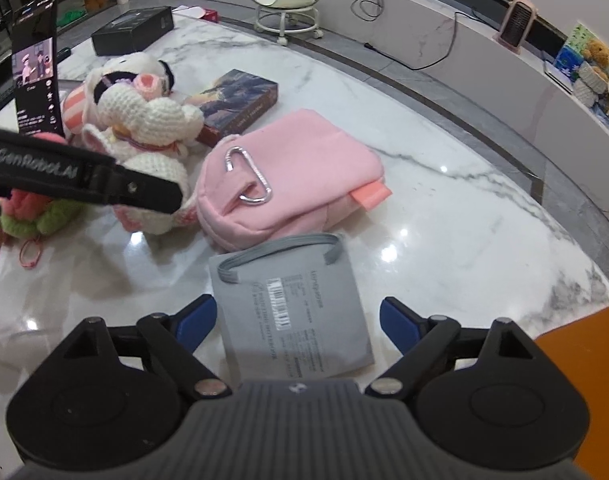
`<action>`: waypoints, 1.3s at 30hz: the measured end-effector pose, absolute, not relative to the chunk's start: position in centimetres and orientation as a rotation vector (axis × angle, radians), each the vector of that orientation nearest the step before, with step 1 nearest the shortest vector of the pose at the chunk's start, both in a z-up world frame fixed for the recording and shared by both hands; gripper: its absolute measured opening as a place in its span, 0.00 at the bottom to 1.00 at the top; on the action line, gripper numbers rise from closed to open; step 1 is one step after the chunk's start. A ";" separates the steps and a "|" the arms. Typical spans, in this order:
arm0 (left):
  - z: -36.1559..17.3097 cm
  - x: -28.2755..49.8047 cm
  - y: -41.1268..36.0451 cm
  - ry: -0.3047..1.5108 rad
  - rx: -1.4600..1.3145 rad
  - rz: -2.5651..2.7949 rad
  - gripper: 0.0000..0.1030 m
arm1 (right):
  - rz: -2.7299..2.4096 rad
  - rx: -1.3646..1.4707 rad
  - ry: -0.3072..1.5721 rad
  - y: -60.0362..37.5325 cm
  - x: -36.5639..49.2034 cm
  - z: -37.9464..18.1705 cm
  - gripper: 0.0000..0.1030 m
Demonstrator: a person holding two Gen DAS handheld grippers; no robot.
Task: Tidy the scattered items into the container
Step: 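Grasp the white crocheted bunny with the left tool while the right tool grasps the grey package, then lift the bunny and grey package and carry them toward the orange box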
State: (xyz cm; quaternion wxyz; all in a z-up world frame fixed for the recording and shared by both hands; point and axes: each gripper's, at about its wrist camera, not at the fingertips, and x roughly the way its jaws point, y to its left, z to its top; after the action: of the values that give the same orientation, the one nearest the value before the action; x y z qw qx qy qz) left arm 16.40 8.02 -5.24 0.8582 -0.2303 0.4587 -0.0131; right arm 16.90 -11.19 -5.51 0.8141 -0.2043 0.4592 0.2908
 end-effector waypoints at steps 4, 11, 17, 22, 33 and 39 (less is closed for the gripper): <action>-5.6 17.0 8.0 0.985 -0.484 -0.036 0.83 | 0.640 -0.458 0.991 -10.8 16.9 -6.2 0.89; -6.0 17.6 8.1 0.995 -0.448 -0.023 0.81 | 0.636 -0.467 1.007 -10.8 17.3 -7.2 0.89; -5.9 17.8 8.1 1.008 -0.431 -0.023 0.77 | 0.636 -0.457 1.011 -10.9 17.6 -7.6 0.90; -5.9 17.8 8.4 1.027 -0.437 -0.033 0.64 | 0.641 -0.456 1.012 -10.8 17.6 -7.7 0.89; -5.8 17.7 9.0 1.051 -0.465 -0.043 0.57 | 0.656 -0.460 1.040 -10.6 17.6 -7.6 0.84; -5.6 17.5 8.9 1.060 -0.448 -0.038 0.56 | 0.655 -0.467 1.055 -10.7 17.4 -7.5 0.83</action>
State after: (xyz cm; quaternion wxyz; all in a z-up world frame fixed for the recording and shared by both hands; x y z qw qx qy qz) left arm 17.55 8.85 -5.63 0.8389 -0.2117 0.5012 -0.0181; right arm 17.41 -10.66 -7.54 0.7878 -0.2170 0.4897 0.3040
